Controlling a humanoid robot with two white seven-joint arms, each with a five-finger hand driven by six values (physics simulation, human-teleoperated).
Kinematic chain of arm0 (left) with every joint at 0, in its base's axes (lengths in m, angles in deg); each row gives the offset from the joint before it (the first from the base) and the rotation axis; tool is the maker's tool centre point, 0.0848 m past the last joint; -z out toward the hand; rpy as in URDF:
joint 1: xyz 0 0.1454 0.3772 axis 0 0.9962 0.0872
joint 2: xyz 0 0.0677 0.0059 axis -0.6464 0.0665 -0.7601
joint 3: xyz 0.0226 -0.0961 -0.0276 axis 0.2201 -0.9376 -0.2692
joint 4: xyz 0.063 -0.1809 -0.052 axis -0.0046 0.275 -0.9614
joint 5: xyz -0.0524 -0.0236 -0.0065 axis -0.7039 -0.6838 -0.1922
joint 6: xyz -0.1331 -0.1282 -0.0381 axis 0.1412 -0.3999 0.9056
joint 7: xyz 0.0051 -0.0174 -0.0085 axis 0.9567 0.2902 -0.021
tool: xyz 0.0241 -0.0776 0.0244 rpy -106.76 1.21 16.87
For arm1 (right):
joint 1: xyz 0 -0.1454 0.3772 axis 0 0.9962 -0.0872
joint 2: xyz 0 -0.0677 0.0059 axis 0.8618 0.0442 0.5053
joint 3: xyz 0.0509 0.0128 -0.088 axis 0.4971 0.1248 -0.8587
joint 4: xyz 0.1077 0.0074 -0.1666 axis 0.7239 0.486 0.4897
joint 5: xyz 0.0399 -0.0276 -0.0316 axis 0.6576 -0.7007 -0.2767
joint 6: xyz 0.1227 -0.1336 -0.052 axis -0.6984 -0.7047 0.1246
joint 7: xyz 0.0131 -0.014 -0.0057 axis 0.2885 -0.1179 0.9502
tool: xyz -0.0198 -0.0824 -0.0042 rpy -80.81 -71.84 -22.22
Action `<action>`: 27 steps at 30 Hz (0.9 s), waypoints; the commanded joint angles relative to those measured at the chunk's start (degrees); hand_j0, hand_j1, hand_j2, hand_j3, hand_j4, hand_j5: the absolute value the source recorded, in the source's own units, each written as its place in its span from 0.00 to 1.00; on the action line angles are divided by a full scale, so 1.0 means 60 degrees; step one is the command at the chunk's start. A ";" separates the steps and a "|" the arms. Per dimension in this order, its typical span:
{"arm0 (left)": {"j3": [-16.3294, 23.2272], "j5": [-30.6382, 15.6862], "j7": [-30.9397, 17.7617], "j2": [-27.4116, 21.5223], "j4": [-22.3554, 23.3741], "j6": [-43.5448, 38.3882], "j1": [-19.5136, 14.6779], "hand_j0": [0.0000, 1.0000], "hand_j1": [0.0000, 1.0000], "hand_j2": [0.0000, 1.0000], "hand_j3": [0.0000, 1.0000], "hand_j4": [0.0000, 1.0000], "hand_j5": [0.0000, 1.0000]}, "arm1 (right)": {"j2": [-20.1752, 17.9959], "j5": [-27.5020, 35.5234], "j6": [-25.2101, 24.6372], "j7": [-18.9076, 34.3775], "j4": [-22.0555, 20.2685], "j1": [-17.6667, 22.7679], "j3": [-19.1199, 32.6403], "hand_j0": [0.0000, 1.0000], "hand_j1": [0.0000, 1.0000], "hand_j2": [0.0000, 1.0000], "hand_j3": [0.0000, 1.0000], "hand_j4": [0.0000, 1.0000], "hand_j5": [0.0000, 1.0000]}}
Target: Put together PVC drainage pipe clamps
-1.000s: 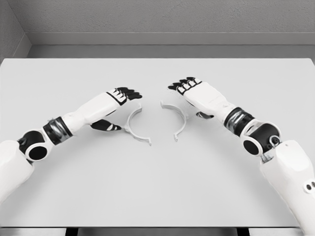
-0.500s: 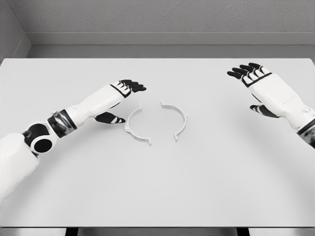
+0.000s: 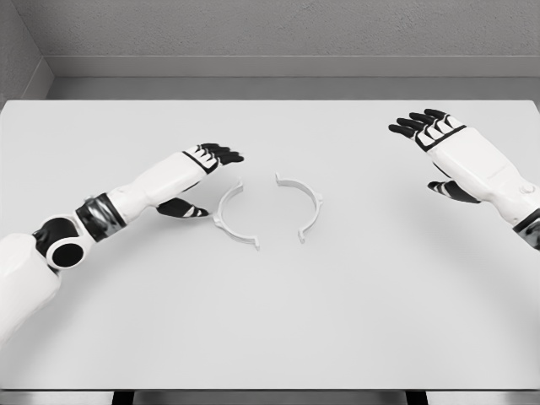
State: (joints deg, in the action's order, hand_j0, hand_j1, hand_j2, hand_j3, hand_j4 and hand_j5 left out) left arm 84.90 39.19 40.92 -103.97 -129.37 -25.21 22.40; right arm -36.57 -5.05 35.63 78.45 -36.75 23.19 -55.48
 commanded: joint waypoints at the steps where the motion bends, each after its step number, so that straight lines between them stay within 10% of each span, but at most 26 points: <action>1: -0.0001 -0.0039 0.0006 -0.0033 0.0062 0.0000 0.0000 1.00 1.00 1.00 1.00 1.00 1.00 | 0.0005 0.0070 -0.0016 -0.0005 -0.0001 0.0000 -0.0002 1.00 1.00 1.00 1.00 1.00 1.00; 27: 0.0160 -0.0127 -0.0009 0.0259 0.0150 0.0000 0.0088 1.00 1.00 1.00 1.00 1.00 1.00 | 0.0019 0.0070 -0.0016 -0.0019 -0.0016 0.0000 -0.0045 1.00 1.00 1.00 1.00 1.00 1.00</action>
State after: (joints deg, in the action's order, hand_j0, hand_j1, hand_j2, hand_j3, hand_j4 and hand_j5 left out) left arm 85.72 39.02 40.84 -102.76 -128.62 -25.21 22.48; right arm -36.44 -5.00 35.65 78.39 -36.80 23.10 -55.71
